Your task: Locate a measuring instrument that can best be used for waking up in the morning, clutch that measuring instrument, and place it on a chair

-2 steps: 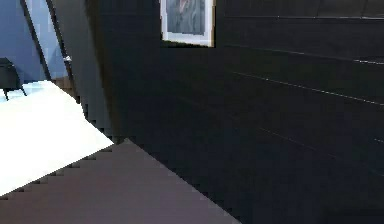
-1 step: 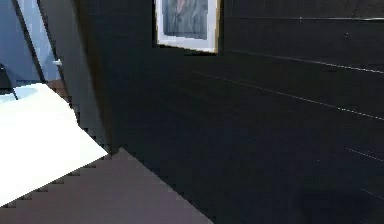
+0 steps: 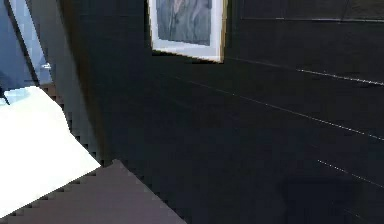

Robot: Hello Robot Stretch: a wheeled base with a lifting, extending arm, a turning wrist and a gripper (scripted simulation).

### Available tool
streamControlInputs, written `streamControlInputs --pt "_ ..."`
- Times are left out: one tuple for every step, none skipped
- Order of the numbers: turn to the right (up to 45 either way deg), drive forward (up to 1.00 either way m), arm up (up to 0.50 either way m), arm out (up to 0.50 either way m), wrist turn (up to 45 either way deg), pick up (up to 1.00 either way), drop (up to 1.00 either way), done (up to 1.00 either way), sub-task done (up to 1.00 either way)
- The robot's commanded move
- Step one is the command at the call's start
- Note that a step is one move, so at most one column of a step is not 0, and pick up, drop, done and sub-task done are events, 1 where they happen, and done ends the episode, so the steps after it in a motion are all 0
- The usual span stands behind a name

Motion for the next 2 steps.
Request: streamControlInputs --pt "-45.0 0.0 0.0 0.0 0.0 0.0 0.0 0.0 0.0" --pt "-45.0 0.0 0.0 0.0 0.0 0.0 0.0 0.0 0.0"
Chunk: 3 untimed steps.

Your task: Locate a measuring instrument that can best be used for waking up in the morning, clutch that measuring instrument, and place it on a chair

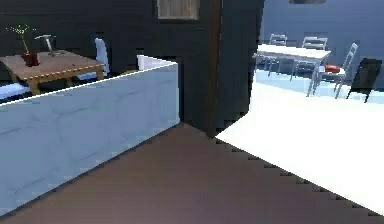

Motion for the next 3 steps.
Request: streamControlInputs --pt "-45.0 0.0 0.0 0.0 0.0 0.0 0.0 0.0 0.0" --pt "-27.0 0.0 0.0 0.0 0.0 0.0 0.0 0.0 0.0" --pt "0.0 1.0 0.0 0.0 0.0 0.0 0.0 0.0 0.0"
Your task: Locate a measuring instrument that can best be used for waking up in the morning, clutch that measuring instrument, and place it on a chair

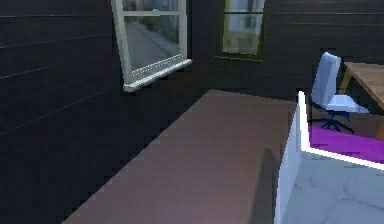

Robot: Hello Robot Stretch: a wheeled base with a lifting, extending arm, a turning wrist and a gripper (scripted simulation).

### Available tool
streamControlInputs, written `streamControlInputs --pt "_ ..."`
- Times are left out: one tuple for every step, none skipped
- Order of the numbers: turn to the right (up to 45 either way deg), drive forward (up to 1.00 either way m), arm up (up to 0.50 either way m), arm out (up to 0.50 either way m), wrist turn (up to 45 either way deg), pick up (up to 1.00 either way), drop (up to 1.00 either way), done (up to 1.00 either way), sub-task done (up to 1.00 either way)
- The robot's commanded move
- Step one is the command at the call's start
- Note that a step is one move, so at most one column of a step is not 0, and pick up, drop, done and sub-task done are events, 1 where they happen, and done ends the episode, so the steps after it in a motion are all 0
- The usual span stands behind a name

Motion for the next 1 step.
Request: streamControlInputs --pt "-3.0 0.0 0.0 0.0 0.0 0.0 0.0 0.0 0.0"
